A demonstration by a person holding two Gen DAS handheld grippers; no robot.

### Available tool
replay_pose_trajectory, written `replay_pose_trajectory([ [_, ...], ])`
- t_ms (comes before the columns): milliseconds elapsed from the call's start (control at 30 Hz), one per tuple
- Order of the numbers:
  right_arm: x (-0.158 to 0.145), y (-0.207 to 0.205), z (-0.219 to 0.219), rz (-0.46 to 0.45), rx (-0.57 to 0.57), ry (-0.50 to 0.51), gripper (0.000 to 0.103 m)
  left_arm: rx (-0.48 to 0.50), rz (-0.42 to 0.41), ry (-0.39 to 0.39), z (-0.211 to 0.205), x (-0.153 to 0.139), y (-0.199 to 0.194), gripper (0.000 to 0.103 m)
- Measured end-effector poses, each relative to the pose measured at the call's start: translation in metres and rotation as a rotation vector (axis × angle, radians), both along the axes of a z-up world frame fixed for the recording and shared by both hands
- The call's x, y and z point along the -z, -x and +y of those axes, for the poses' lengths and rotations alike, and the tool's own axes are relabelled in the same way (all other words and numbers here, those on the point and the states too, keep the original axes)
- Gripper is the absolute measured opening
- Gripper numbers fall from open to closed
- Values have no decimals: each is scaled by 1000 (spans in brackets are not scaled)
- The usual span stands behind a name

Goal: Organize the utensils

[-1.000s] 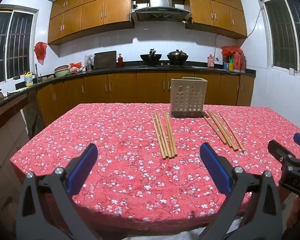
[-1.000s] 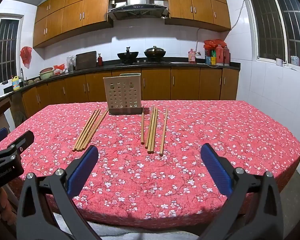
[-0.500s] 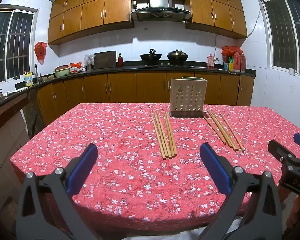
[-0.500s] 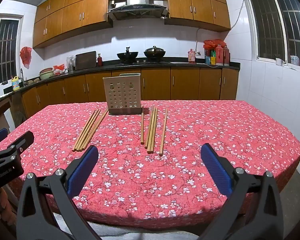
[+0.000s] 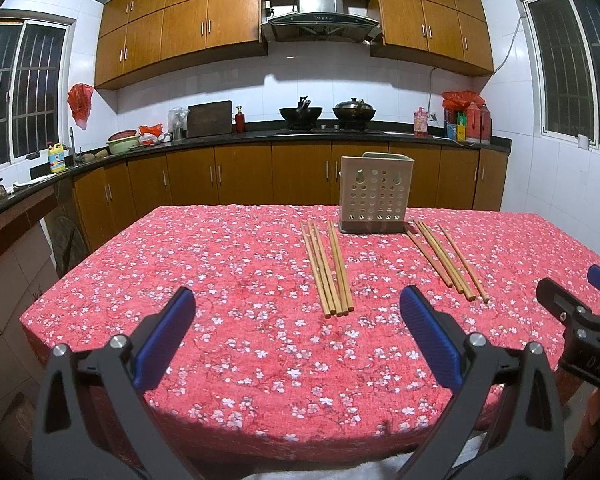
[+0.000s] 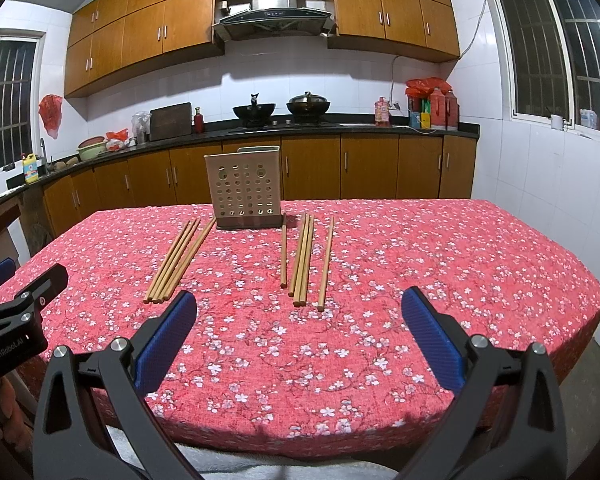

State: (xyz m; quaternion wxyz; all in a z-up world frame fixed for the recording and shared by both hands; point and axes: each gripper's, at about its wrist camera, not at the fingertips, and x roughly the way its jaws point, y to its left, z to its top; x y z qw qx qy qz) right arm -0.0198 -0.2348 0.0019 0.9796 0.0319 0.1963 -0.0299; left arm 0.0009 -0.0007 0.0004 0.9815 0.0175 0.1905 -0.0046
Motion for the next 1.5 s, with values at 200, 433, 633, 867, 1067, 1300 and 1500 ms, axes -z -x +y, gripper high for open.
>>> replay_pose_trajectory([
  [200,0,0,0,0,-1,0,101,-1,1,0,-1,0,-1,99],
  [433,0,0,0,0,0,-1,101,-1,2,-1,-1,-1,-2,99],
  [633,0,0,0,0,0,-2,101,-1,1,-1,-2,-1,-2,99],
  [867,0,0,0,1,0,-2,101,-1,2,-1,-2,-2,-3,99],
  [1067,0,0,0,1,0,-3,101,-1,3,-1,-1,-2,-3,99],
  [1300,0,0,0,1,0,-3,101,-1,3,-1,-1,-3,-4,99],
  [1500,1,0,0,1,0,-4,101,-1,3,-2,0,-4,-5,99],
])
